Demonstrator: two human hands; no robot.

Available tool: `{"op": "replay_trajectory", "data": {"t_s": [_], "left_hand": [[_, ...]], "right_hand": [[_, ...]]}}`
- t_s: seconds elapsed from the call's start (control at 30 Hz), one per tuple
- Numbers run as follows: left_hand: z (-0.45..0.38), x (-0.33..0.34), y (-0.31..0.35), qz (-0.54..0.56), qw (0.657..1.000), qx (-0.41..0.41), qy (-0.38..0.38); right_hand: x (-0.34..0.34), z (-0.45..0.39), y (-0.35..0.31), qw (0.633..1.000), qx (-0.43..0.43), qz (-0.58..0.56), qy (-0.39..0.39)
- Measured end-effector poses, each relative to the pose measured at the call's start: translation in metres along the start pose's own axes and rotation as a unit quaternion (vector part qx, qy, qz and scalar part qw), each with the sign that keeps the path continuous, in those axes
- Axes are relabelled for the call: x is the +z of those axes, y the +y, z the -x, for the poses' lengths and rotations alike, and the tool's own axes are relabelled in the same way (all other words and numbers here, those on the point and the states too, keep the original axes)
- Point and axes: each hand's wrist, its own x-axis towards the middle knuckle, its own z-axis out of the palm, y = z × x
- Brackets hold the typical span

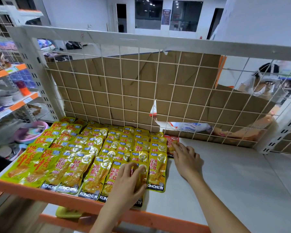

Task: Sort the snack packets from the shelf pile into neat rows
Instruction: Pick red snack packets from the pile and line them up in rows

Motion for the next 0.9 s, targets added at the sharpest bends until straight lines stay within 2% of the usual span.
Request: {"op": "replay_trajectory", "data": {"t_s": [0.37, 0.53, 0.6, 0.7, 0.8, 0.9], "left_hand": [[-0.002, -0.005, 0.004, -0.07, 0.997, 0.026, 0.02], [-0.007, -0.005, 0.001, -0.069, 0.997, 0.022, -0.008], [-0.013, -0.009, -0.002, -0.09, 0.995, 0.04, -0.023], [-0.027, -0.022, 0.007, -0.156, 0.984, 0.085, 0.017], [-0.037, -0.035, 0.037, -0.149, 0.979, 0.124, 0.058], [-0.03, -0.027, 0.082, -0.101, 0.974, 0.189, 0.073]], "right_hand": [[-0.006, 0.001, -0.006, 1.0, 0.014, 0.001, -0.019], [-0.02, 0.006, -0.007, 0.998, 0.027, -0.044, -0.046], [-0.031, 0.018, -0.007, 0.999, 0.034, -0.041, -0.008], [-0.054, 0.053, 0.002, 0.998, 0.036, -0.006, 0.043], [-0.075, 0.105, 0.024, 0.995, 0.07, -0.023, 0.066], [-0.082, 0.169, 0.054, 0.986, 0.092, -0.024, 0.141]]}}
